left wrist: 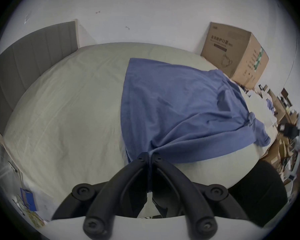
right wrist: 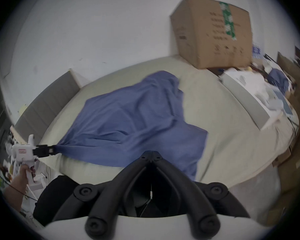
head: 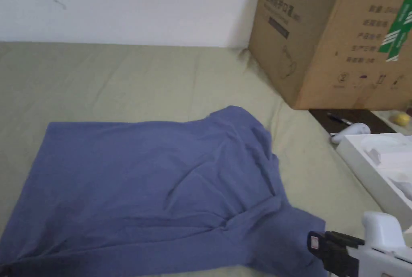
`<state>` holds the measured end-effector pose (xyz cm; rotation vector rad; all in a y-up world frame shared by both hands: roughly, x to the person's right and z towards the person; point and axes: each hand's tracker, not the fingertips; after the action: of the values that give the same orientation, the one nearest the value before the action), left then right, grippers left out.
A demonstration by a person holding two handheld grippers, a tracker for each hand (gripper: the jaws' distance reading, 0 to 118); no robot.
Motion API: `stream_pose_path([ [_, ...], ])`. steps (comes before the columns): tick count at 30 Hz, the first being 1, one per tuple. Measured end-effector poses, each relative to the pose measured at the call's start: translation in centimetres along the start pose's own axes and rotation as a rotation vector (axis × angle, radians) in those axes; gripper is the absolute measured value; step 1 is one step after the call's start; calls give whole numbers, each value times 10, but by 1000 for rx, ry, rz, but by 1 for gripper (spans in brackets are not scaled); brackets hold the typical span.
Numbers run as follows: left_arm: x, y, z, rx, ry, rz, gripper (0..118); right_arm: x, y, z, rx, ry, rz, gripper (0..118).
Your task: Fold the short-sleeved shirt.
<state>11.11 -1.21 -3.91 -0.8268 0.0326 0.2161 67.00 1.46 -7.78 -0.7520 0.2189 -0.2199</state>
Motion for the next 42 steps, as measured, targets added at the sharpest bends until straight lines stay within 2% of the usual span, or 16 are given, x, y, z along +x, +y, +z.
stream_pose_path([
  [2,3,-2,4,30,14,-23,2,13,-3,-2,5,6,-2,0],
  [3,5,-3,4,40,22,-41,2,19,-4,-6,-22,1,-10,5],
  [4,14,-2,10,42,27,-52,2,24,-4,-11,-70,-1,-19,23],
  [5,16,-2,10,38,29,-54,2,29,-6,-18,-124,-26,-23,58],
  [6,15,-1,9,32,26,-50,1,32,-9,-25,-159,-49,-19,87],
  [7,14,-1,8,30,25,-43,2,31,-11,-28,-172,-55,-7,102],
  [9,16,1,7,27,28,-4,2,33,-16,-39,-207,-52,21,99],
  [11,13,0,6,24,36,36,2,30,-22,-50,-265,-89,77,97],
  [12,9,1,2,19,37,55,2,26,-24,-53,-253,-107,119,91],
  [15,6,-1,0,3,40,80,2,19,-29,-56,-233,-137,205,38],
  [17,7,-1,0,5,42,80,2,16,-28,-52,-215,-90,200,10],
  [20,8,-2,1,22,49,70,2,9,-26,-38,-150,-99,236,9],
  [26,20,-3,26,102,91,-48,2,14,-15,-6,-98,-32,171,7],
  [30,19,-4,43,91,82,-86,2,18,-12,17,-91,-29,170,7],
  [35,14,11,61,79,47,-56,2,7,6,45,-96,-8,165,7],
  [42,8,70,15,-41,47,-130,2,0,68,4,-195,-16,190,7],
])
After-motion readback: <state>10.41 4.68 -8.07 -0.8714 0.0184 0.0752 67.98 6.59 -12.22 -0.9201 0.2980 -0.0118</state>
